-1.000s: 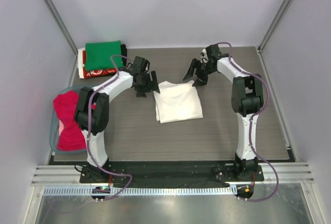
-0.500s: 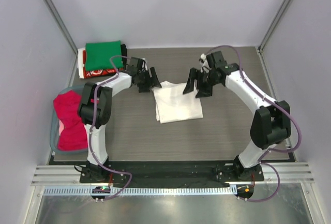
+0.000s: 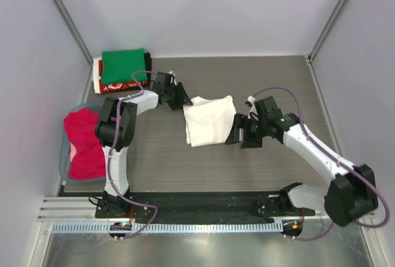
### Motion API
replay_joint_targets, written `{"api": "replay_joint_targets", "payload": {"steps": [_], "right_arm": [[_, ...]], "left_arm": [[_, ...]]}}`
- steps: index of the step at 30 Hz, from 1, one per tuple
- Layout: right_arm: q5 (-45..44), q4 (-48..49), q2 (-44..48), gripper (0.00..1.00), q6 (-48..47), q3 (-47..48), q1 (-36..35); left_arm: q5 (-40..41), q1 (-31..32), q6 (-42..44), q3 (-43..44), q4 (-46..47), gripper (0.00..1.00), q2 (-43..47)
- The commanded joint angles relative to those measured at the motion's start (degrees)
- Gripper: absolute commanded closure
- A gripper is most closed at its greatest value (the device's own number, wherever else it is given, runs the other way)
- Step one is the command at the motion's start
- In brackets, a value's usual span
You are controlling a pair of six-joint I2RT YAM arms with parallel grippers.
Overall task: Fold and stack the t-shirts
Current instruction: Neatly place the folded tshirt to the corner
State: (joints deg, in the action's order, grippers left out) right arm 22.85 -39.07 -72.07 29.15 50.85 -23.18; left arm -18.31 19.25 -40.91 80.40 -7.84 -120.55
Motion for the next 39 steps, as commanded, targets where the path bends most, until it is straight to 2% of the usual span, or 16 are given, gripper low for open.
{"api": "replay_joint_targets", "payload": {"steps": [1,2,5,7,9,17,20,23,26,31,34,39], "right_arm": [[1.4,7.49,7.28,0.19,4.76,-5.57,-0.02],[2.54,8.47,8.17,0.19,5.48,-7.15,-0.02],[3.6,10.5,10.37,0.19,7.41,-11.9,-0.02],[3.95,11.99,10.99,0.18,8.2,-14.11,-0.02],[4.39,13.14,10.21,0.18,8.38,-15.25,0.06],[4.31,15.6,4.23,0.18,7.33,-12.0,-0.11],[4.83,16.74,3.52,0.18,7.42,-12.88,-0.11],[4.57,17.18,3.43,0.18,7.15,-14.37,-0.11],[4.22,17.18,3.52,0.18,6.8,-15.08,-0.11],[4.13,17.62,2.2,0.18,6.45,-15.08,-0.11],[4.04,17.71,1.41,0.18,6.27,-14.47,-0.02],[3.69,17.71,0.18,0.18,5.75,-13.85,-0.11]], "left_arm": [[-0.41,1.32,-3.12,-6.73,1.59,0.58,-0.21],[-0.59,1.5,-4.0,-7.71,2.29,0.59,0.49],[-0.24,1.94,-5.32,-11.4,5.02,0.43,2.59],[0.46,2.02,-5.07,-12.46,5.99,0.37,3.48],[0.2,1.85,-4.36,-12.46,6.08,0.34,4.09],[-1.03,0.53,-1.72,-14.39,7.57,0.35,6.82],[-1.47,-0.87,-2.33,-17.81,11.34,0.35,8.49],[-4.27,-3.85,-4.7,-22.38,19.23,0.32,10.33],[-7.53,-4.74,-4.8,-24.06,21.72,0.3,10.16],[-9.73,-4.57,-4.62,-24.24,22.95,0.25,8.23],[-9.38,-4.39,-4.27,-23.45,23.13,0.27,7.44],[-5.96,-1.5,-1.64,-18.8,17.43,0.31,4.99]]}}
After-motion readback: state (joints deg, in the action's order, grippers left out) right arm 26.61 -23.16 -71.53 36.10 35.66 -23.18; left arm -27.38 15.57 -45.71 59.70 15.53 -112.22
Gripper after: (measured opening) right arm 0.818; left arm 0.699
